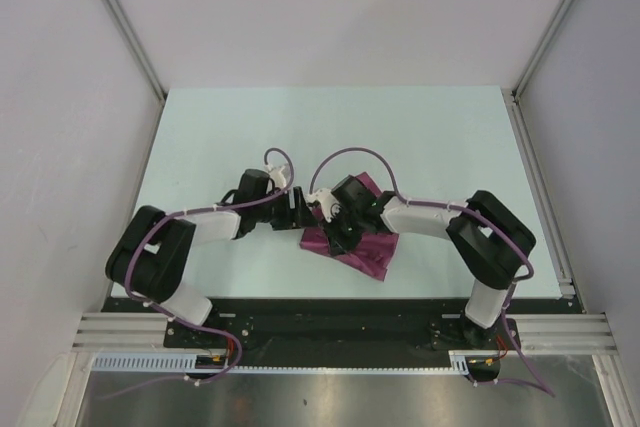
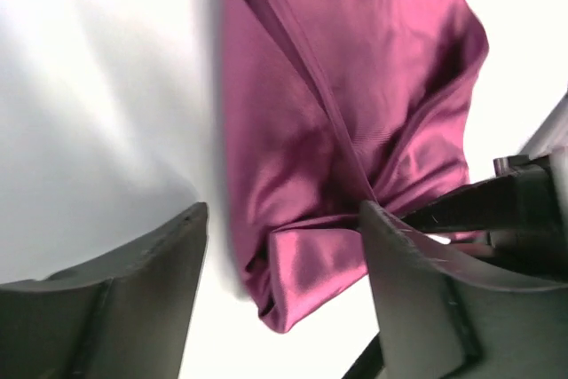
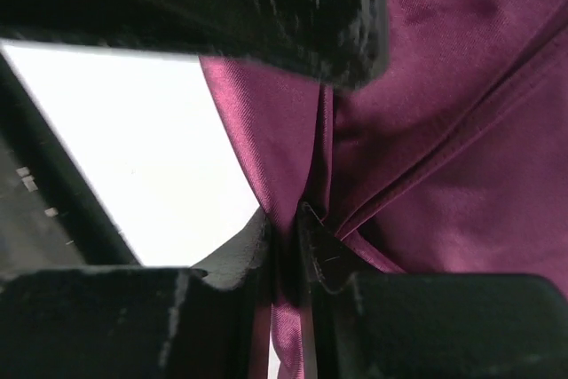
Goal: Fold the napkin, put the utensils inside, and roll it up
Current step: Roll the napkin at the center of the board.
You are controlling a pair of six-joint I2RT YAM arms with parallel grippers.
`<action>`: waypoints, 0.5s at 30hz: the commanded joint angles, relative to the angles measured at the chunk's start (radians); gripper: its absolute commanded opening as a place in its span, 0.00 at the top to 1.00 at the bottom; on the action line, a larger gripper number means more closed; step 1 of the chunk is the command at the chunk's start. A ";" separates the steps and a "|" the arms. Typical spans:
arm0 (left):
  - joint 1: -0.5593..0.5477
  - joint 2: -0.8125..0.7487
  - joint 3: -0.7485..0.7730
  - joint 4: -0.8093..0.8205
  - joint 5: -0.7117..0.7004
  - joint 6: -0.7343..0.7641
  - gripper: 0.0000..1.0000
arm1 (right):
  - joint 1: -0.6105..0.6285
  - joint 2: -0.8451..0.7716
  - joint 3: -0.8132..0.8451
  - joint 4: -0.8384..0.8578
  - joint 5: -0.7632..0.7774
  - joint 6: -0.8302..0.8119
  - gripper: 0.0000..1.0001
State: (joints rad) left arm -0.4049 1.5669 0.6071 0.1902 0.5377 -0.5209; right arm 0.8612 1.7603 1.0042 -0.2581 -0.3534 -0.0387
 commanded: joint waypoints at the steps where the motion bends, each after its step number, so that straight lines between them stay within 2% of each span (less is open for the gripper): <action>1: 0.028 -0.100 -0.009 -0.043 -0.099 0.035 0.23 | -0.040 0.096 0.033 -0.135 -0.321 0.006 0.87; 7: 0.029 -0.215 -0.111 0.011 -0.157 0.045 0.22 | -0.105 0.183 0.083 -0.161 -0.511 0.023 0.90; 12: 0.018 -0.281 -0.210 0.104 -0.102 0.074 0.22 | -0.159 0.263 0.137 -0.205 -0.688 0.023 0.91; 15: -0.005 -0.311 -0.243 0.133 -0.090 0.088 0.22 | -0.189 0.312 0.168 -0.240 -0.743 0.017 0.91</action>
State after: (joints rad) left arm -0.3851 1.3090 0.3981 0.2283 0.4213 -0.4782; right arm 0.6949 2.0064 1.1393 -0.3756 -0.9276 -0.0242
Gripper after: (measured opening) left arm 0.778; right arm 0.147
